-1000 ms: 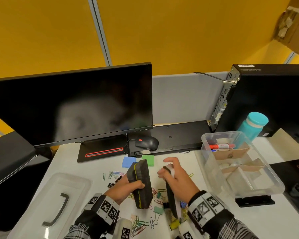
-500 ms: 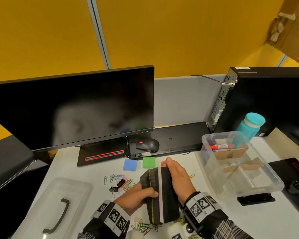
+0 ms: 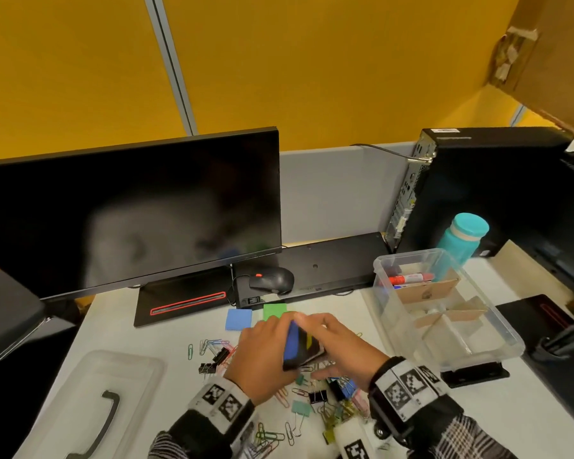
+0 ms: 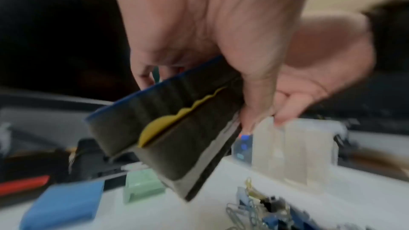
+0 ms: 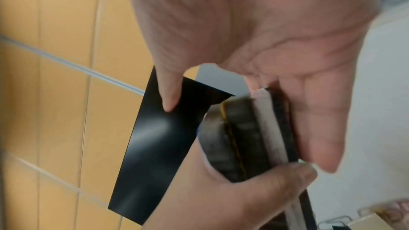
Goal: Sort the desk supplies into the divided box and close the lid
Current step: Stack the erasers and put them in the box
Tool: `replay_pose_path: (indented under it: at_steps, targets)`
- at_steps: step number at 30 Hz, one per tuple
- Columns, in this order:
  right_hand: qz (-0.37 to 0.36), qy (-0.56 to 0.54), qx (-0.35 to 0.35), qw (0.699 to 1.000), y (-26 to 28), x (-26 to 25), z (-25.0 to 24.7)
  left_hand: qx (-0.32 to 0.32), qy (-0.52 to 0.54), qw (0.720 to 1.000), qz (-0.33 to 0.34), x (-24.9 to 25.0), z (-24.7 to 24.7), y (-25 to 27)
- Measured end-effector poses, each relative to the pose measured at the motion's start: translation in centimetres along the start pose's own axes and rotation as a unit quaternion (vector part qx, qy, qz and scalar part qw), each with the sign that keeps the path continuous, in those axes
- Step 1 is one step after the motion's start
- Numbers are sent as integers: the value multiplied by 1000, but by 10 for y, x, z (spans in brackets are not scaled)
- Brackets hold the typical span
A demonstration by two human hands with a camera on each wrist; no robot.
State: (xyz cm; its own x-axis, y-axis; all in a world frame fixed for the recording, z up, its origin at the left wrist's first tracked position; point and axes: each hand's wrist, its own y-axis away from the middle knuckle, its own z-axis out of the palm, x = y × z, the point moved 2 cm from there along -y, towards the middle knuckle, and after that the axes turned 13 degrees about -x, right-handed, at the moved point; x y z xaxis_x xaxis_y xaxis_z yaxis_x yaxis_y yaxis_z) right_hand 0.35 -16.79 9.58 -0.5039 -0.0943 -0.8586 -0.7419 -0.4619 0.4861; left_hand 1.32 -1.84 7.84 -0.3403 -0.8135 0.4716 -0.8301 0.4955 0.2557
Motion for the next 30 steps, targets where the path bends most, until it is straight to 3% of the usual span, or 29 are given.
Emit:
replay_pose_path:
  at_steps: [3,8,11,16,20,23,26,30]
  targets:
    - [-16,-8,10,1000,4,1,-10,-1,-85,996,-11,12,8,-13]
    - [-81,45,9,996,17,10,-44,-53,-20,997,44,18,2,-21]
    - [-116,86,-3,990,28,11,-58,-41,-43,995,75,32,-4,-28]
    - [-150,181,6,972,45,6,-74,-19,-44,996,72,62,1,-40]
    - [-197,174,19,965,63,-3,-92,-3,-55,995,78,88,-3,-49]
    - [-232,191,32,953,76,-12,-108,-45,63,995,70,97,-15,-57]
    - [-247,171,37,953,89,-20,-127,-46,292,954,43,93,-25,-67]
    - [-257,155,43,953,98,-26,-144,-113,542,832,-46,111,-26,-77]
